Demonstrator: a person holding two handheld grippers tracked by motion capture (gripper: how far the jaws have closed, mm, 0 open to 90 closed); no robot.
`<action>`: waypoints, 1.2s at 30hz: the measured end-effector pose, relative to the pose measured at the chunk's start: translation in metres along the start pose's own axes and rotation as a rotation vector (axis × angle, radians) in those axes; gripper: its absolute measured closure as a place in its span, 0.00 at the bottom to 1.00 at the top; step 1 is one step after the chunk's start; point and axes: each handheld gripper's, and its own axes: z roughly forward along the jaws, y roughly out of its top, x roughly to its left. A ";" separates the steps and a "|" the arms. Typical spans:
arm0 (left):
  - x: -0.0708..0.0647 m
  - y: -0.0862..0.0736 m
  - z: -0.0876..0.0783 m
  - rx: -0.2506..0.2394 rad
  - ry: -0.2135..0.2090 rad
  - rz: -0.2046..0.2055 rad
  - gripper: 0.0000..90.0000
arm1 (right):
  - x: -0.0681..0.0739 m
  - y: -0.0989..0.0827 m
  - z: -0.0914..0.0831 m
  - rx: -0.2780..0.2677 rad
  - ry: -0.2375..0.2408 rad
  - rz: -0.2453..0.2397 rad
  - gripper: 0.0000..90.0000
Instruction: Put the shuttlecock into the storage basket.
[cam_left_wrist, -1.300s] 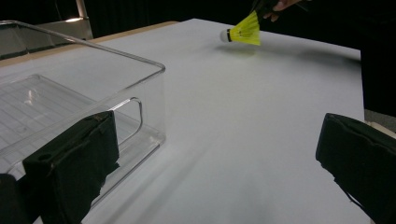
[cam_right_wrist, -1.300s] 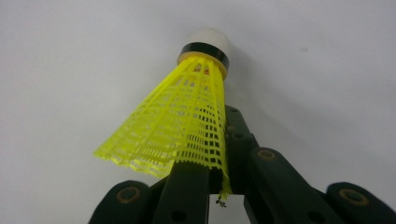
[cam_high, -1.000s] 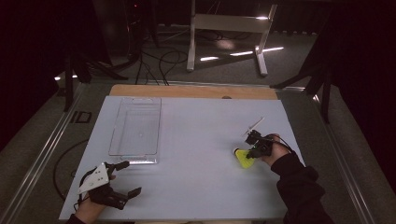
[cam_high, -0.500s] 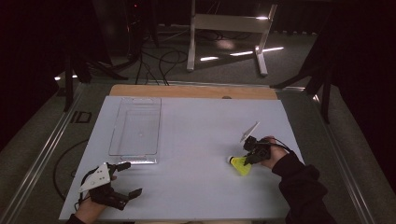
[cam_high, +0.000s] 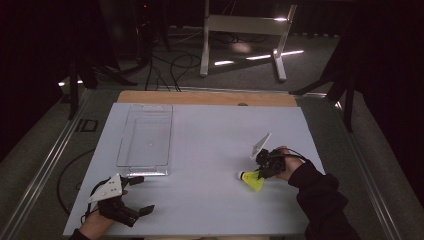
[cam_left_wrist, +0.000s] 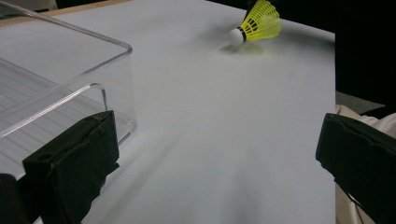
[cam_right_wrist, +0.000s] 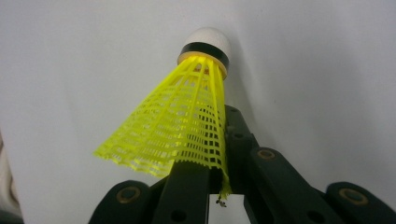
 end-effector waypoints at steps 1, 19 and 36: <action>0.000 0.000 0.000 0.000 0.000 0.000 0.00 | 0.001 0.001 0.000 0.001 0.013 -0.002 1.00; -0.005 0.005 0.003 0.030 -0.053 0.022 0.00 | 0.020 0.024 0.001 0.005 0.070 -0.162 1.00; -0.005 0.059 0.004 0.159 -0.119 0.104 0.00 | 0.034 0.040 -0.003 -0.004 0.088 -0.247 1.00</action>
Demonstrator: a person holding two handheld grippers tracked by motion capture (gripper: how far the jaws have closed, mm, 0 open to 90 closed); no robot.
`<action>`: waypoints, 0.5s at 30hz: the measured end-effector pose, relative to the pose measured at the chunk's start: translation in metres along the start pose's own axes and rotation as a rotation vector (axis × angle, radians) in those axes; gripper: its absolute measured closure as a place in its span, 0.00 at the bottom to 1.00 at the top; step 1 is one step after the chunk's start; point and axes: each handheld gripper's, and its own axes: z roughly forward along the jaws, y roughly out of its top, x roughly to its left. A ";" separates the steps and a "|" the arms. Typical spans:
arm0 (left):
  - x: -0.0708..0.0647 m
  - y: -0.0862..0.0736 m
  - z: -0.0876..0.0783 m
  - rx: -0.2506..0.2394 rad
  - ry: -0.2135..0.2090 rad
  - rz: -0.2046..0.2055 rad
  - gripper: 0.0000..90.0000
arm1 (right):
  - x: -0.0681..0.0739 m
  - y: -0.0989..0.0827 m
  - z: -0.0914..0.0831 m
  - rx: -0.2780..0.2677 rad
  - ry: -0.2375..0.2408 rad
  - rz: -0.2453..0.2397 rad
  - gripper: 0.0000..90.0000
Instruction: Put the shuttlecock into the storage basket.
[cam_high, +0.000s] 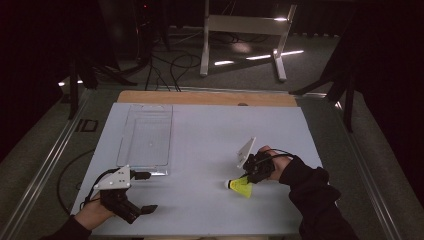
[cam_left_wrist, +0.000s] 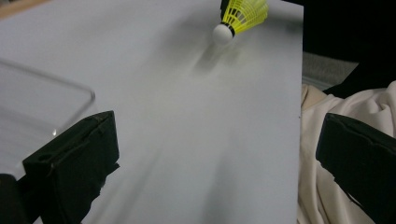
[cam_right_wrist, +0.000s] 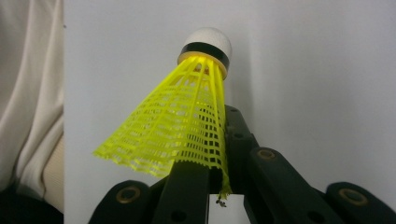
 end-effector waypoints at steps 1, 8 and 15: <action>0.000 0.009 0.001 0.033 -0.017 0.020 0.00 | 0.000 0.002 0.000 -0.011 0.008 -0.008 1.00; 0.002 0.039 0.008 0.138 -0.080 0.070 0.00 | 0.003 0.006 -0.002 -0.023 0.036 0.006 1.00; 0.006 0.069 0.017 0.226 -0.176 0.110 0.00 | 0.004 0.008 -0.007 -0.024 0.040 -0.002 1.00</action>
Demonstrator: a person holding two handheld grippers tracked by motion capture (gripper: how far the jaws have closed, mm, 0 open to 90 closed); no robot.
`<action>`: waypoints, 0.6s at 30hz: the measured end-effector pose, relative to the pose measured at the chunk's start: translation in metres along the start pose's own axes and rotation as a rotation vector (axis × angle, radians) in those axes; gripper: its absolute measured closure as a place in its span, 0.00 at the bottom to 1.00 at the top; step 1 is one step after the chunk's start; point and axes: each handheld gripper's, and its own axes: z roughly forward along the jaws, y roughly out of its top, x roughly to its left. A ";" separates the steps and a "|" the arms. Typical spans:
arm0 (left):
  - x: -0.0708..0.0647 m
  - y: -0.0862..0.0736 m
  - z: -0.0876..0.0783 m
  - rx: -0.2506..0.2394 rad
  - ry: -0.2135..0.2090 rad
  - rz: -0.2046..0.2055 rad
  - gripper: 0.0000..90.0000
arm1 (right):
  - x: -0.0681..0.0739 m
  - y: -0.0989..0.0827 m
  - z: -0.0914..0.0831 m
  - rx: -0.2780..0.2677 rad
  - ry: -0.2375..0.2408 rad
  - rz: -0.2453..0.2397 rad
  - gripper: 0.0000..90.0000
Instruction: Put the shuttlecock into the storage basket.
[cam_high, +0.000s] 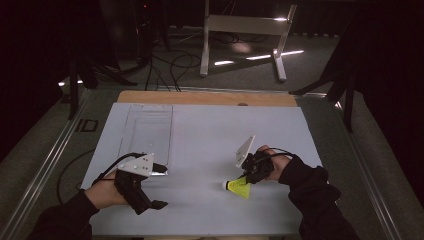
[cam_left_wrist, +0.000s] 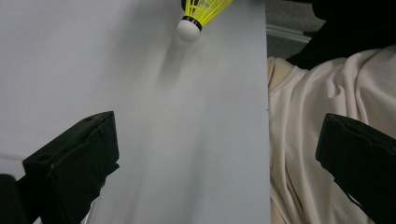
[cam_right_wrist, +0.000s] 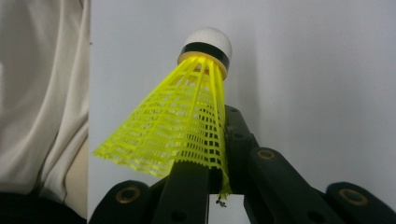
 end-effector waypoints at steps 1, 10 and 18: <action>0.000 0.000 0.000 0.000 0.000 0.000 0.00 | 0.000 0.000 0.000 0.000 0.002 -0.007 1.00; 0.003 0.027 0.013 0.078 -0.033 0.072 0.02 | 0.004 0.007 -0.001 -0.011 0.020 -0.029 1.00; 0.002 0.046 0.035 0.109 -0.028 0.146 0.11 | 0.003 0.012 0.001 -0.007 0.024 -0.033 1.00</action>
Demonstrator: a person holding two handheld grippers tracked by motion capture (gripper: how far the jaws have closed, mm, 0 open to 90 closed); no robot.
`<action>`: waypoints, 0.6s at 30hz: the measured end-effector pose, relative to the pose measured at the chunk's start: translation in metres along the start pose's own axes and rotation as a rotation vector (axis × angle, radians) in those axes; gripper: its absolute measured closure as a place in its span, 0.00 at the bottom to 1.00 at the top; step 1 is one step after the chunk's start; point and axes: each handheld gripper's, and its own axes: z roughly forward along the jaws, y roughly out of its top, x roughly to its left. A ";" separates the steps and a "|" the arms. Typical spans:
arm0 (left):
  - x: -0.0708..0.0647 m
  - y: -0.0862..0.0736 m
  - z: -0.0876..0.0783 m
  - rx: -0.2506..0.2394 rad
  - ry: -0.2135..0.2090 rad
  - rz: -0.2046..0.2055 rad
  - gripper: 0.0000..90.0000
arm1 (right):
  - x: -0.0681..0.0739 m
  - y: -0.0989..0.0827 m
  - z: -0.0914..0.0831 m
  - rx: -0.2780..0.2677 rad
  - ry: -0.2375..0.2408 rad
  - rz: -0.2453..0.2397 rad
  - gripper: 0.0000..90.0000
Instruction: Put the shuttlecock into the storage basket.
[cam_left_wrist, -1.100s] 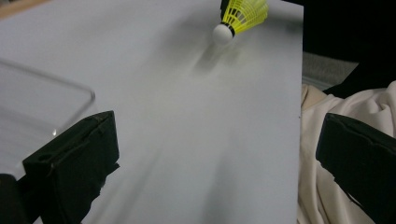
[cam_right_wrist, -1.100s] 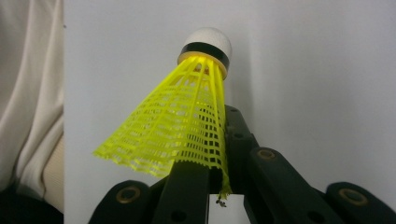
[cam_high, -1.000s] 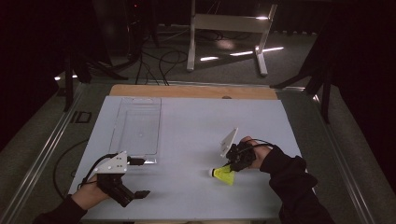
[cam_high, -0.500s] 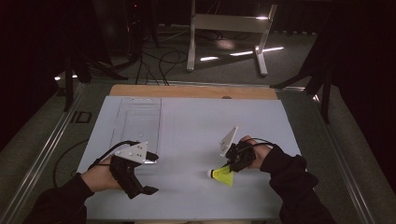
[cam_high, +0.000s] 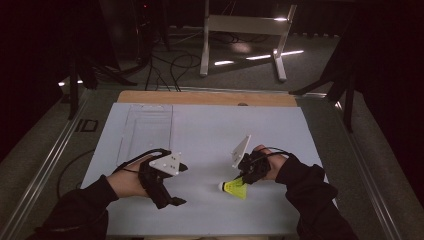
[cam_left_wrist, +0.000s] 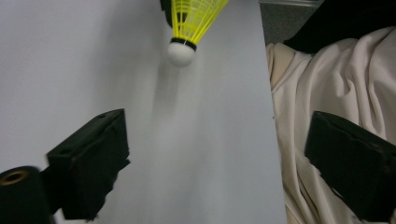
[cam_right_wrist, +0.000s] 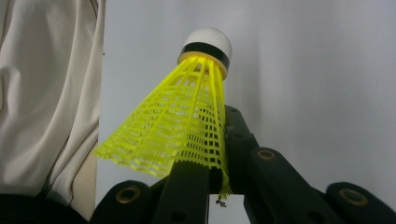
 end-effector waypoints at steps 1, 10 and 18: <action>0.001 0.003 0.004 0.004 0.003 0.010 0.13 | 0.000 0.001 0.001 -0.001 0.002 -0.002 1.00; 0.005 0.023 0.031 0.044 -0.010 0.033 0.18 | 0.000 0.002 0.001 -0.006 0.012 -0.006 1.00; 0.006 0.034 0.050 0.094 -0.007 0.044 0.30 | 0.000 0.005 0.002 -0.020 0.029 0.011 1.00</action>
